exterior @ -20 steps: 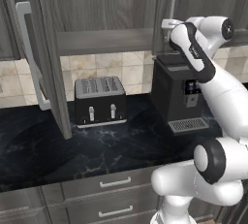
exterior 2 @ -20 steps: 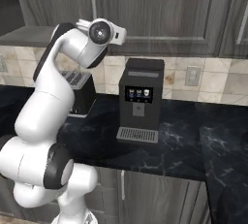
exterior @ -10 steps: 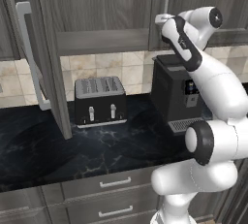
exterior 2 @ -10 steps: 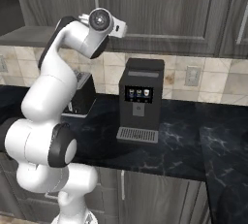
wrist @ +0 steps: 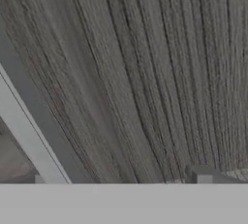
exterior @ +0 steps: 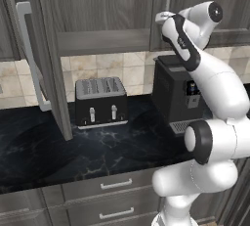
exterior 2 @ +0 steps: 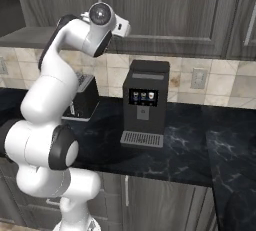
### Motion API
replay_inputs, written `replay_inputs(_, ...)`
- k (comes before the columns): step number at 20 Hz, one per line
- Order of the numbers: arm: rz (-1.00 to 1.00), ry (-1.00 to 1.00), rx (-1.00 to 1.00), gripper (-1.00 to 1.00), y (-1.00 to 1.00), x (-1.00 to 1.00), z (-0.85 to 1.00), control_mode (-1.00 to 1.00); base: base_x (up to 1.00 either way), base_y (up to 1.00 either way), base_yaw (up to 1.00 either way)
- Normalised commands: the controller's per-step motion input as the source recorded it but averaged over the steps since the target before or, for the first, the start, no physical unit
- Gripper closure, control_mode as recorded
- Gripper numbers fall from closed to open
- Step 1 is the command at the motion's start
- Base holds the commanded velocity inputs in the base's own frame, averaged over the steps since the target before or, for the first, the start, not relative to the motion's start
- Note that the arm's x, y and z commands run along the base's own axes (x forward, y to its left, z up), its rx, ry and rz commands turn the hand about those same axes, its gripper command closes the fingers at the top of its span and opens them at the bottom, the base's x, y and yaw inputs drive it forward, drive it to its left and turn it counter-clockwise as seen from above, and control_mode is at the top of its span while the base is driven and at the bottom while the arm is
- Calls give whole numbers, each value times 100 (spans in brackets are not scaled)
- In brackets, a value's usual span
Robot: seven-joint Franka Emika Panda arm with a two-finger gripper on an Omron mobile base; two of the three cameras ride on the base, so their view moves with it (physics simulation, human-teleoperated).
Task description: Open the cabinet. Pick the soap dispenser and place it next to the sink. Then close the cabinet.
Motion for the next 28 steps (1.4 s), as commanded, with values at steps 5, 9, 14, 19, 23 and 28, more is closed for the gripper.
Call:
replay_inputs(5, 0, 1, 0, -100, 0, 8, -1, -100, 0, 0, 0)
replay_inputs(9, 0, 0, 0, -100, 8, -8, -1, -100, 0, 0, 0)
replay_inputs(14, 0, 0, 0, -100, 31, -24, 0, -100, 0, 0, 0)
replay_inputs(19, 0, 0, 0, -100, 40, -11, 0, -100, 0, 0, 0)
replay_inputs(23, 0, 0, 0, -100, 25, -36, 0, -100, 0, 0, 0)
replay_inputs(28, 0, 0, 0, -100, 16, -59, 0, -100, 0, 0, 0)
